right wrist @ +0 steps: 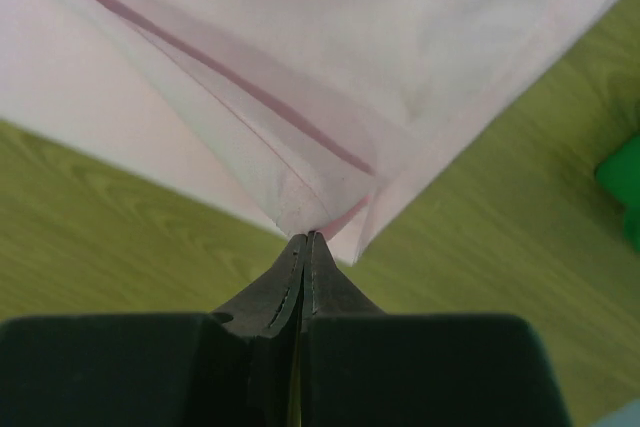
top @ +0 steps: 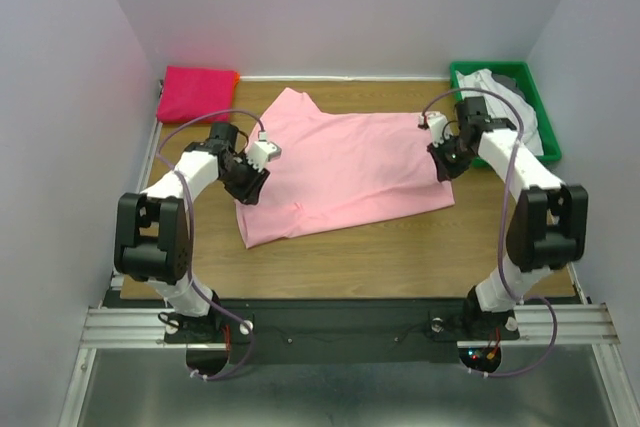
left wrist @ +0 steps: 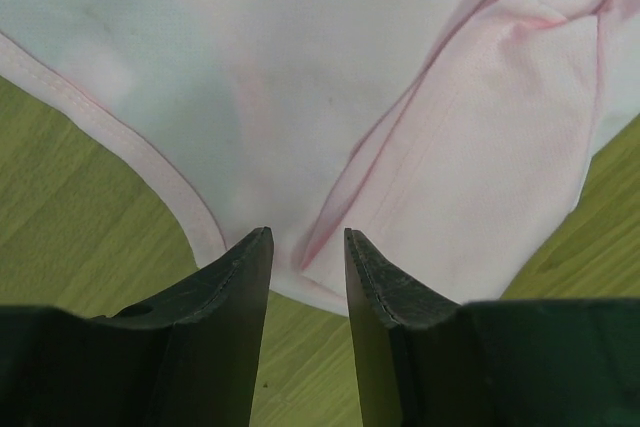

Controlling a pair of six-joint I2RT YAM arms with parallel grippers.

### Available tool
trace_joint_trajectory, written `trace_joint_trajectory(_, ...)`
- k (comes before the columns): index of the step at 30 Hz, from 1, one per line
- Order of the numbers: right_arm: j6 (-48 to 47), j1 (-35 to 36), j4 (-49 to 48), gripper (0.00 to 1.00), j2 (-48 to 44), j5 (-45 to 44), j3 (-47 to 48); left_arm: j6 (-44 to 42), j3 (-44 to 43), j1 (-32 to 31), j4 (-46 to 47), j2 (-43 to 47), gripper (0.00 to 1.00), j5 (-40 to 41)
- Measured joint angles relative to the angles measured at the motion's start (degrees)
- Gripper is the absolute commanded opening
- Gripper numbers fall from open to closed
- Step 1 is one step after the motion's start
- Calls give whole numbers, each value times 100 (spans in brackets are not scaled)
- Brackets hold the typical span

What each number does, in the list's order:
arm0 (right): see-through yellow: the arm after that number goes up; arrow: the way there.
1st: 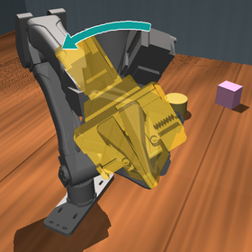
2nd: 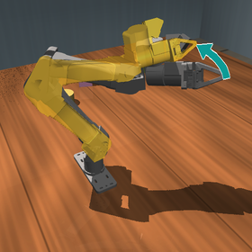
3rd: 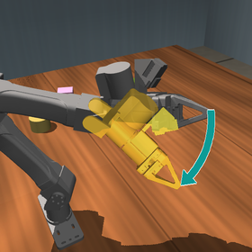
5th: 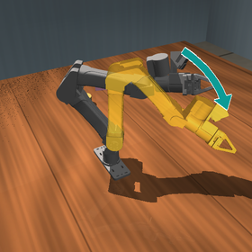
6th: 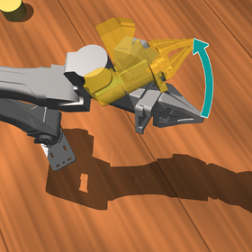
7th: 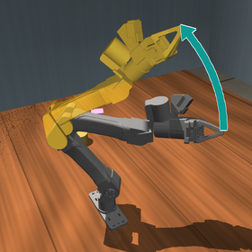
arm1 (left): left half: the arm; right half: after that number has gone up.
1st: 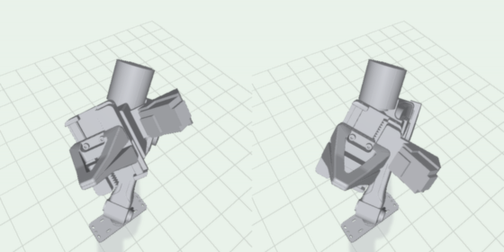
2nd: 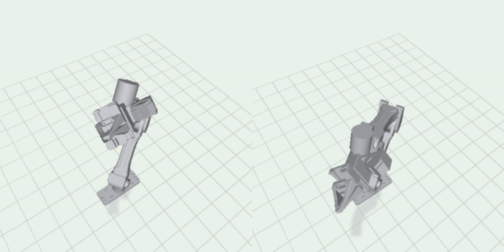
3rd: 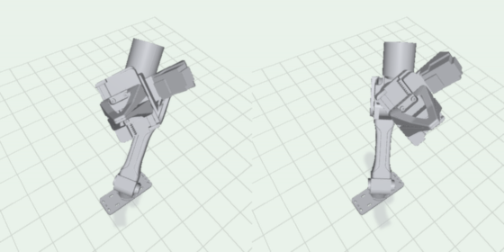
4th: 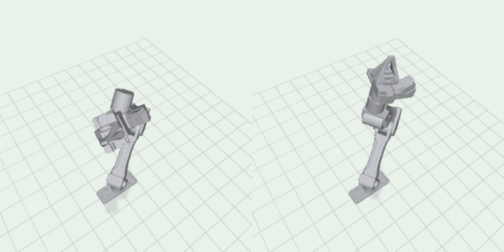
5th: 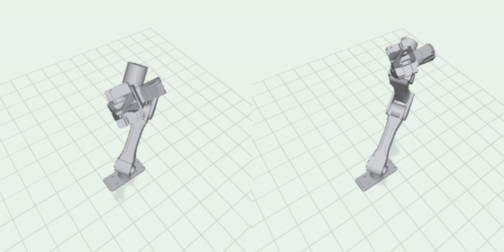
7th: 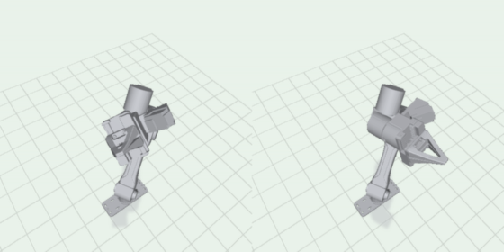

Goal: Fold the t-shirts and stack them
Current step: Flatten the tshirt out

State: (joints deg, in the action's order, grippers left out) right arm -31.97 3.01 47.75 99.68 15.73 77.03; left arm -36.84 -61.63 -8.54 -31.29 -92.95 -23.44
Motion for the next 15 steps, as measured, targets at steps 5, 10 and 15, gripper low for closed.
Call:
trace_joint_trajectory(5,-527,-4,232,1,-1644,-278,-1145,-173,308,0,-66,297,46,0)
trace_joint_trajectory(10,-1279,-4,531,1,-2734,-776,-2581,-326,752,0,-74,525,46,24)
trace_joint_trajectory(15,-1867,-7,686,3,-3080,-1174,-3469,-455,1150,-2,-155,1014,46,83)
